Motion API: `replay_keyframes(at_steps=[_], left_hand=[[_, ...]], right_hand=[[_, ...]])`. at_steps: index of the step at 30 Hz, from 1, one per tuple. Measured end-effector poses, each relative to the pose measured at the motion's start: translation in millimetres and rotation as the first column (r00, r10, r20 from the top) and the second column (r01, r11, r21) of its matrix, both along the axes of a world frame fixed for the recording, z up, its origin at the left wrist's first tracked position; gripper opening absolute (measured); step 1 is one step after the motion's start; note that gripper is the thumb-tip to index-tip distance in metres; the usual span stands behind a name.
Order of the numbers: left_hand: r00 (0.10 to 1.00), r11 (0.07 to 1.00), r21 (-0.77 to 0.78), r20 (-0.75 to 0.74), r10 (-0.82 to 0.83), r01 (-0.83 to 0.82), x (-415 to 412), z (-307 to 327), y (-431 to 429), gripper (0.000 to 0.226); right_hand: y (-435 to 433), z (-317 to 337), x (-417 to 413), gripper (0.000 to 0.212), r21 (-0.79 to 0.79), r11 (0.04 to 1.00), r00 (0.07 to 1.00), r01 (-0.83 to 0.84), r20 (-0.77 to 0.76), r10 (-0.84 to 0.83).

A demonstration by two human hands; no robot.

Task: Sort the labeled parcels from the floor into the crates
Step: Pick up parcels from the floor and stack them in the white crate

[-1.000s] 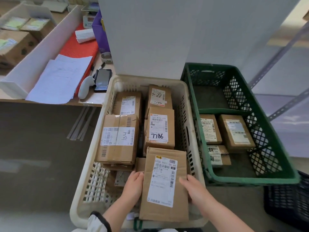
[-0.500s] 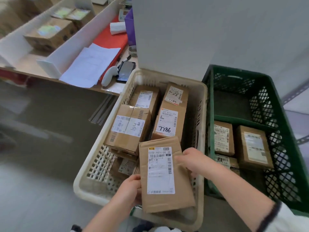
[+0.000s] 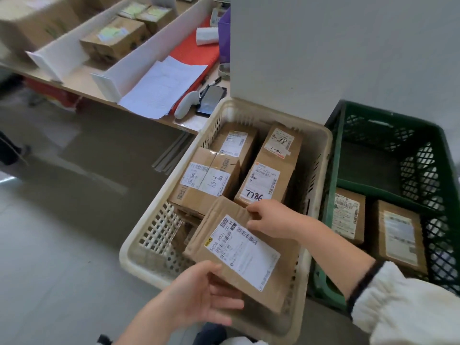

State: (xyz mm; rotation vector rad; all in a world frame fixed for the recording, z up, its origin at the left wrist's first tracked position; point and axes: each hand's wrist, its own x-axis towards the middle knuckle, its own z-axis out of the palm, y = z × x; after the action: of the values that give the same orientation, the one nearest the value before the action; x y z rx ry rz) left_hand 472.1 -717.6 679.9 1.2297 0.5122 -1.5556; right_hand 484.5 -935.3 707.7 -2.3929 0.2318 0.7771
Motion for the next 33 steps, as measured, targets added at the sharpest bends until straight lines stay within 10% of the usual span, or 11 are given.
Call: replay_keyframes(at_steps=[10, 13, 19, 22, 25, 28, 33], left_hand=[[0.944, 0.963, 0.061, -0.186, 0.271, -0.264, -30, -36, -44, 0.032], [0.959, 0.971, 0.053, -0.15, 0.239, -0.234, -30, -41, -45, 0.032], [0.996, 0.989, 0.134, 0.051, -0.078, 0.07, -19, -13, -17, 0.033], [0.779, 0.875, 0.439, 0.468, -0.417, 0.204, 29, 14, 7, 0.033], [0.553, 0.935, 0.35, 0.791, -0.263, -0.057, 83, 25, -20, 0.025], [0.366, 0.923, 0.367, 0.849, -0.382, 0.112, 109, 11, -90, 0.031], [0.41, 0.856, 0.455, 0.751, -0.517, 0.246, 126, -50, -162, 0.039]], right_hand=[[-18, -46, 12, 0.023, -0.02, 0.998, 0.998, -0.054, -0.011, 0.054], [-23, -51, 8, 0.004, 0.007, 1.0, 1.0, 0.005, 0.018, -0.005], [-36, -51, -7, 0.034, 0.024, 0.985, 0.985, 0.169, 0.025, -0.169], [-64, -52, -8, 0.033, -0.048, 0.903, 0.904, 0.427, 0.045, -0.425], [-81, -61, -5, 0.038, -0.006, 0.769, 0.769, 0.639, 0.007, -0.639], [-75, -74, -1, 0.047, 0.052, 0.662, 0.664, 0.748, -0.064, -0.745], [-62, -96, 9, 0.038, 0.21, 0.612, 0.637, 0.762, -0.079, -0.767]])
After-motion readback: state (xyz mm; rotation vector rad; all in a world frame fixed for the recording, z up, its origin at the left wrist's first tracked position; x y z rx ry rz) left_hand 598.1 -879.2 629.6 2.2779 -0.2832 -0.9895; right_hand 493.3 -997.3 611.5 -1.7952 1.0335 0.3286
